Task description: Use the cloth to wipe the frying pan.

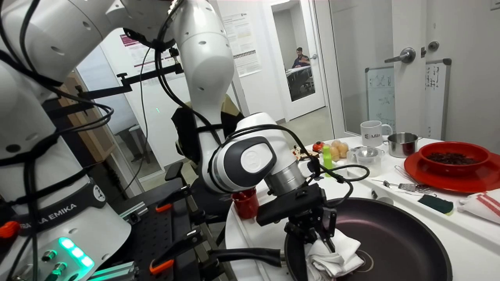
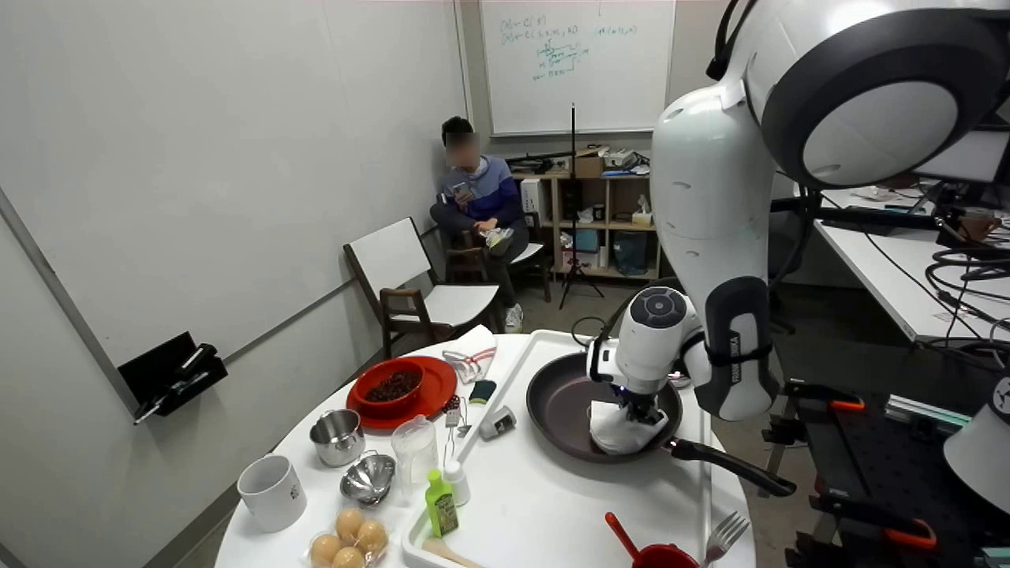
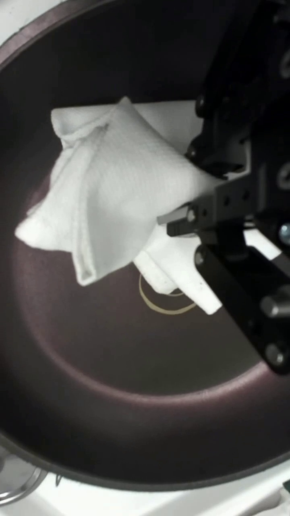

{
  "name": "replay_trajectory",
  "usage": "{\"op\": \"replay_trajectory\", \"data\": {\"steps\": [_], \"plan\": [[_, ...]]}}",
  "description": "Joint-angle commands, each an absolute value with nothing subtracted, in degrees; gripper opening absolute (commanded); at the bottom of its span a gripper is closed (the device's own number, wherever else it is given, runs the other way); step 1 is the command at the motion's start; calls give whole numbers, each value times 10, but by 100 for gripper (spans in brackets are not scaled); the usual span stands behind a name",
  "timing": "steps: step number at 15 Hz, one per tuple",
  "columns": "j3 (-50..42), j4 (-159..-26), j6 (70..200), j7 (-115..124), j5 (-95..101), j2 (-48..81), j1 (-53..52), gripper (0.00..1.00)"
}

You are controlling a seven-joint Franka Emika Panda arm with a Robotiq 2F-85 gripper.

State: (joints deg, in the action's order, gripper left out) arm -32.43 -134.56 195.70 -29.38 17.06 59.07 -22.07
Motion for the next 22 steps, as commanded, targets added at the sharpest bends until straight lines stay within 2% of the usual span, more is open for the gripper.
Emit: {"op": "replay_trajectory", "data": {"steps": [1, 13, 22], "plan": [[-337, -1315, 1962, -289, 157, 614, -206, 8], [-335, -1225, 1910, -237, 144, 640, -133, 8], [-333, -1167, 1877, -187, 145, 639, -118, 8]]}}
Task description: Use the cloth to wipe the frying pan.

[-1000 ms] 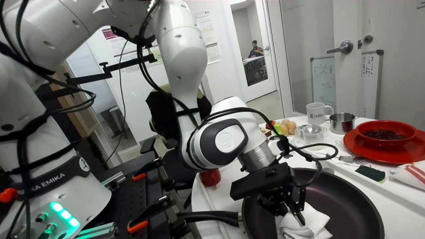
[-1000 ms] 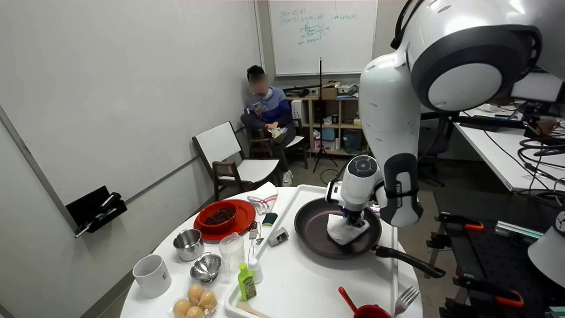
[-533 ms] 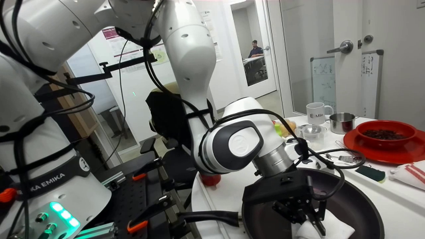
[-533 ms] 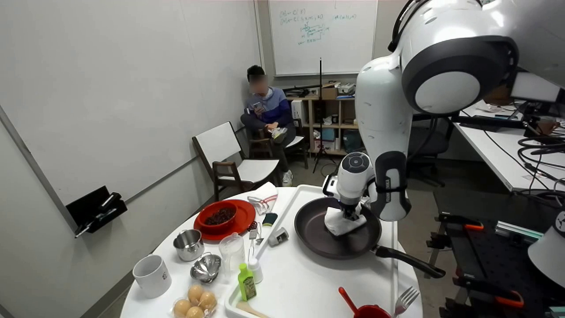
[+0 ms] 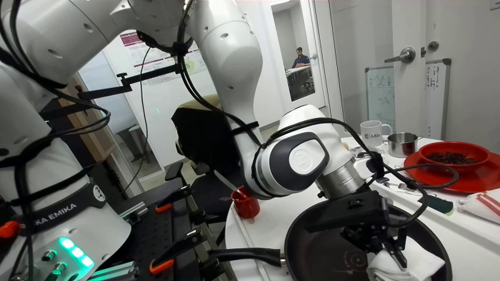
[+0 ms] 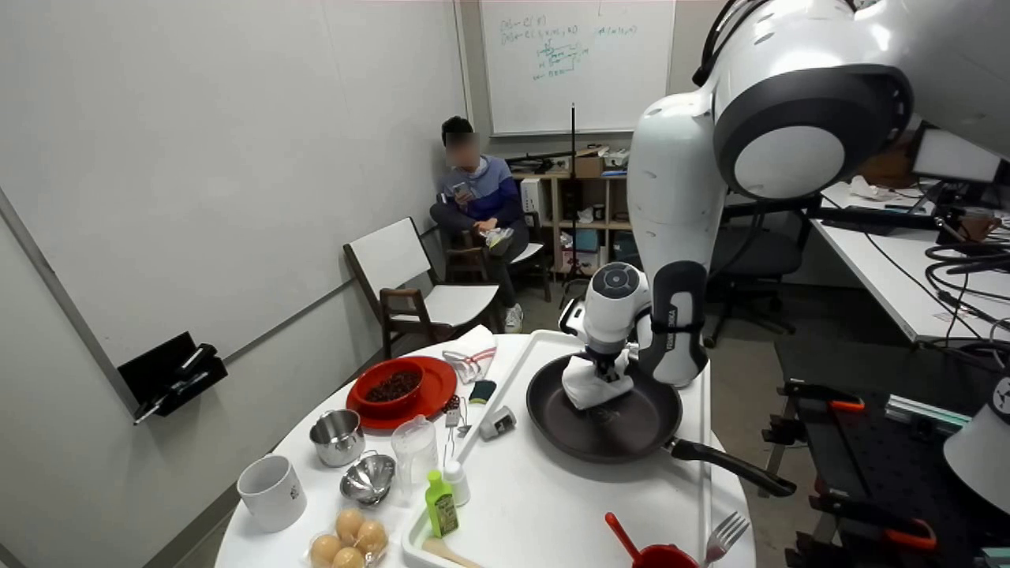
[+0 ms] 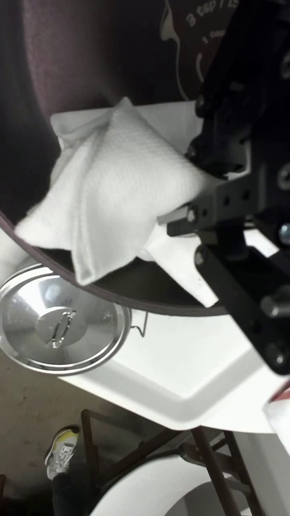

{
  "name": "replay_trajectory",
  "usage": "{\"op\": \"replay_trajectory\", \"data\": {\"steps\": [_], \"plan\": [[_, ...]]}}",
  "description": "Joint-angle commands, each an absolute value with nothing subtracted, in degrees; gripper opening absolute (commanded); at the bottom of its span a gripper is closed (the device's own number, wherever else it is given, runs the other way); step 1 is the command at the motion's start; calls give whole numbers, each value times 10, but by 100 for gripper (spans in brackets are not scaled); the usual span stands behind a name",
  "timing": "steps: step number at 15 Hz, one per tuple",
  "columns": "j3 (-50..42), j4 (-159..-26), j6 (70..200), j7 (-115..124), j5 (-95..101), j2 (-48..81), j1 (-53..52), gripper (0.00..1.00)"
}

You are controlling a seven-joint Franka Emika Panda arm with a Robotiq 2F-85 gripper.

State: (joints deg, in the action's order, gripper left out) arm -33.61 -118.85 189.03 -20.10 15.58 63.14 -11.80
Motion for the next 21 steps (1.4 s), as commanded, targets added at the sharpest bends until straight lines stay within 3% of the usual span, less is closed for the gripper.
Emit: {"op": "replay_trajectory", "data": {"steps": [1, 21], "plan": [[-333, -1163, 1874, -183, 145, 642, -120, 8], [-317, -1162, 1888, -146, 142, 651, -187, 8]]}}
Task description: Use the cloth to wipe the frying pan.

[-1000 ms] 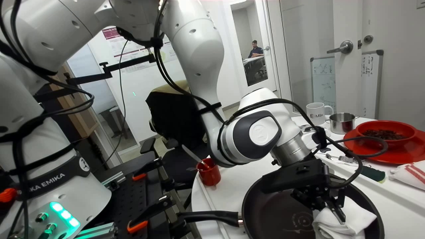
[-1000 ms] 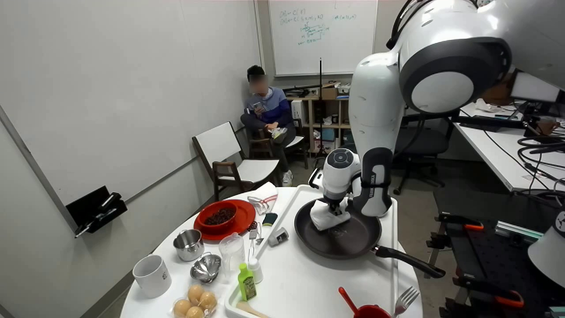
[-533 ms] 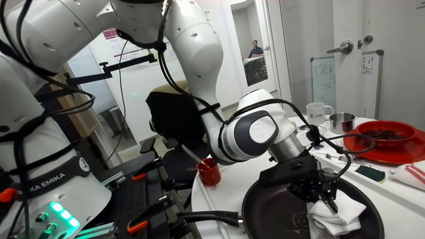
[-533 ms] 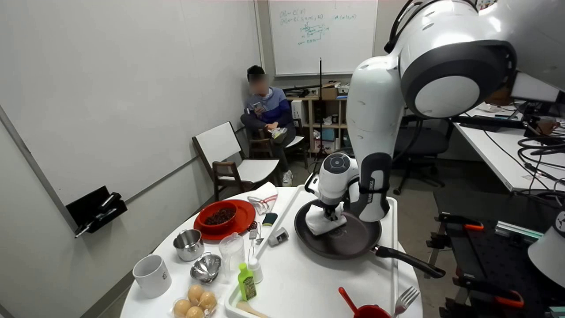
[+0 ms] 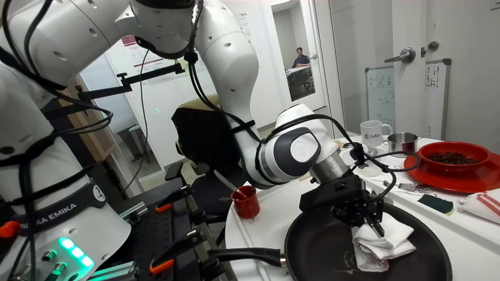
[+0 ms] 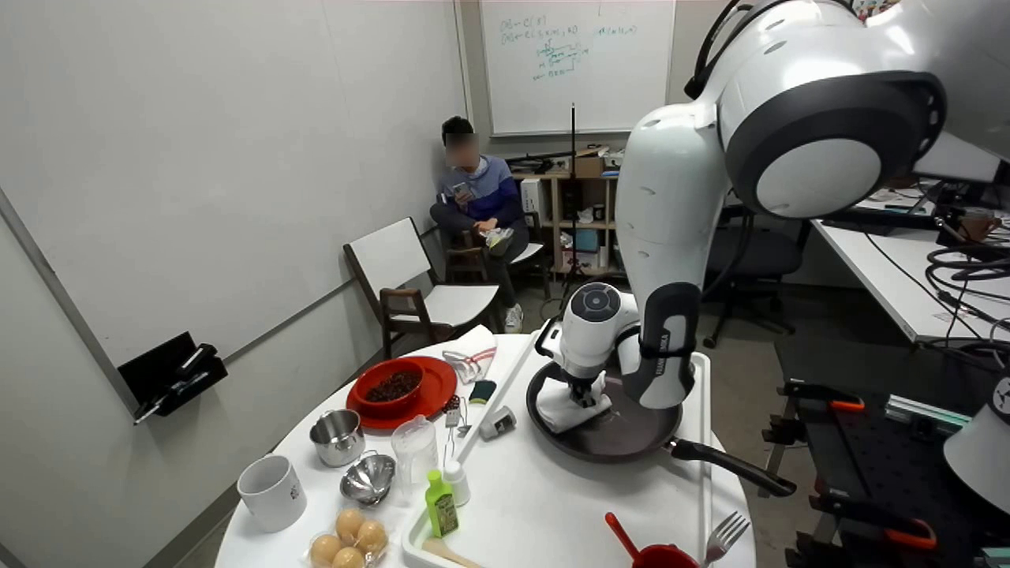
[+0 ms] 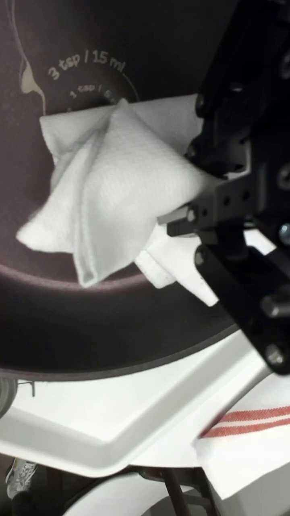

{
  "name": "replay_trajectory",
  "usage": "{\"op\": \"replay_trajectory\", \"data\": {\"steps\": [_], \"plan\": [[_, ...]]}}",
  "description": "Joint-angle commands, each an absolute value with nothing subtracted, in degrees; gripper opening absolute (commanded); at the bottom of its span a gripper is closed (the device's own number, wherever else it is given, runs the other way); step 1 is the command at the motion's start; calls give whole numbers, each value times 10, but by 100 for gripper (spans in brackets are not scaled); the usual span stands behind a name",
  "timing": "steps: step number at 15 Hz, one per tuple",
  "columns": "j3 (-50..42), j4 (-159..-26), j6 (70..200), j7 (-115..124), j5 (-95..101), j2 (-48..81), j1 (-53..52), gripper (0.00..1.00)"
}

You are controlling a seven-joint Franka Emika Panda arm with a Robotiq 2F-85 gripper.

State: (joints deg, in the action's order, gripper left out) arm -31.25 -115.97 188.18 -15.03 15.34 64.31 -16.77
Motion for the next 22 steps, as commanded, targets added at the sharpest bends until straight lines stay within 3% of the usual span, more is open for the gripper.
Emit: {"op": "replay_trajectory", "data": {"steps": [1, 22], "plan": [[-317, -1165, 1890, -147, 143, 651, -192, 8], [-301, -1351, 1981, -316, 231, 567, -200, 8]]}}
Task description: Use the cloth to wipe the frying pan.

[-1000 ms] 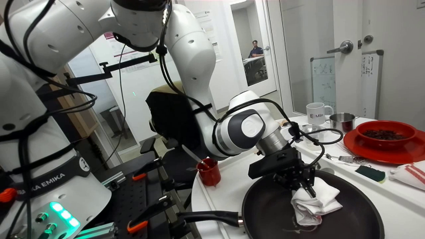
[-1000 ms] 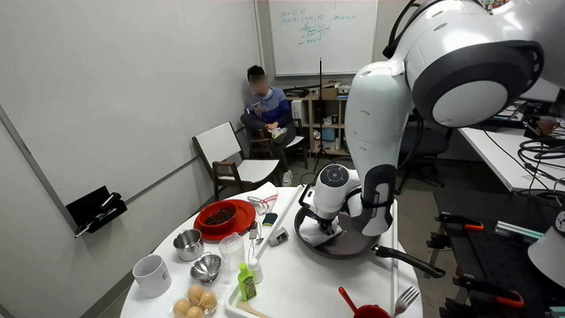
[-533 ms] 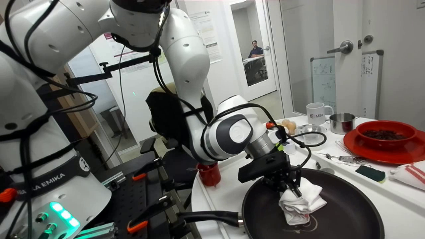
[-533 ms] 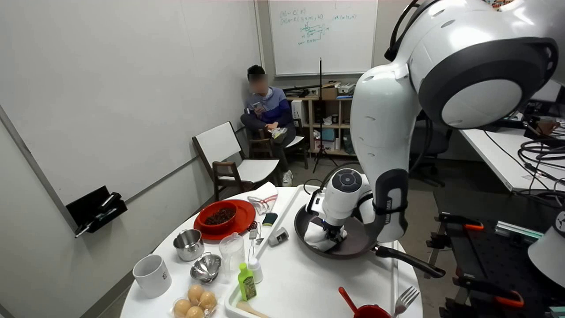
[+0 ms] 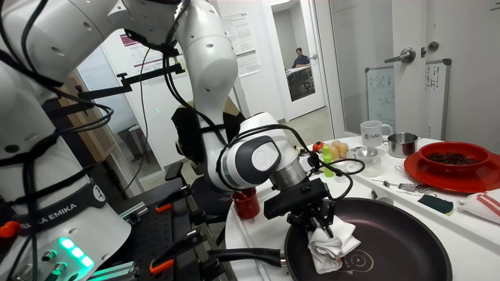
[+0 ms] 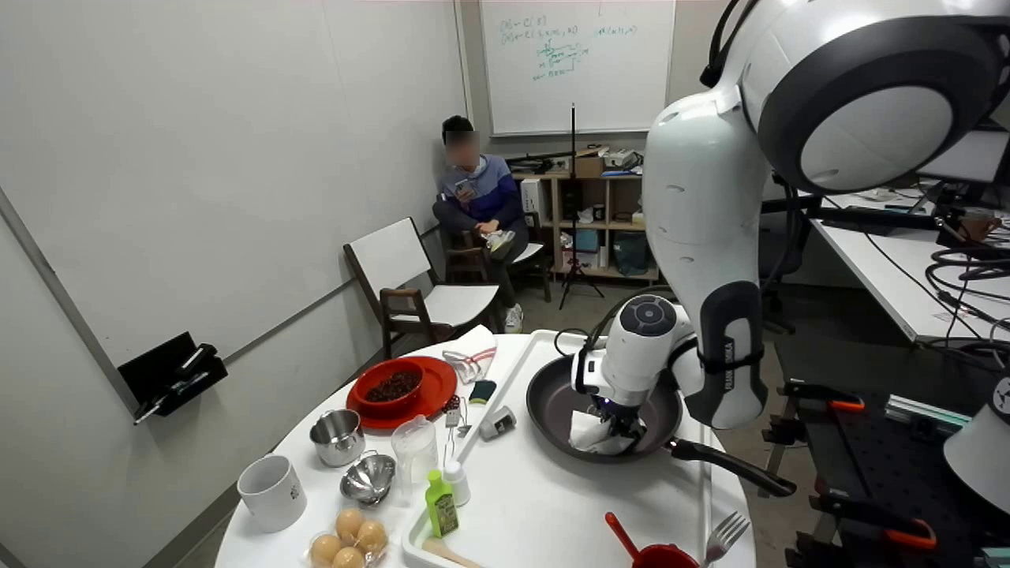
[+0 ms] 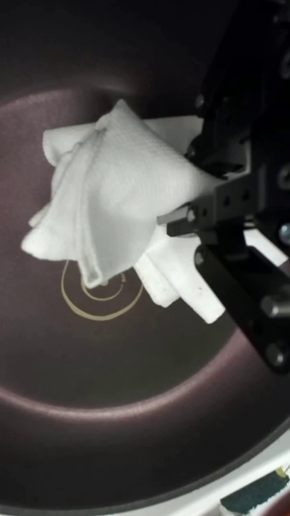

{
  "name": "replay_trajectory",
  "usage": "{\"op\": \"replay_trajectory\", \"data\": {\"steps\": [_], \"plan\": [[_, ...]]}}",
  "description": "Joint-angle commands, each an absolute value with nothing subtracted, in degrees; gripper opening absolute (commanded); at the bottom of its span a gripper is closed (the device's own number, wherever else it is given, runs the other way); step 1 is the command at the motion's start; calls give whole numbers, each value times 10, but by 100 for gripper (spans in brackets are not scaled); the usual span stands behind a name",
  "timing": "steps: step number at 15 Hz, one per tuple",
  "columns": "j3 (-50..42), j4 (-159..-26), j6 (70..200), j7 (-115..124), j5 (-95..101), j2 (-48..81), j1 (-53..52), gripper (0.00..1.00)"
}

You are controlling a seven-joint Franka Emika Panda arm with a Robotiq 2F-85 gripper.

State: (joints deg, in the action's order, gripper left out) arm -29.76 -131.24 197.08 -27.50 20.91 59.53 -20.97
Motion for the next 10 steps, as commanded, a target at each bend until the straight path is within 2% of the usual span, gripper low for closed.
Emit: {"op": "replay_trajectory", "data": {"steps": [1, 10], "plan": [[-306, -1355, 1985, -325, 233, 568, -200, 8], [-337, -1339, 1985, -350, 207, 587, -161, 8]]}}
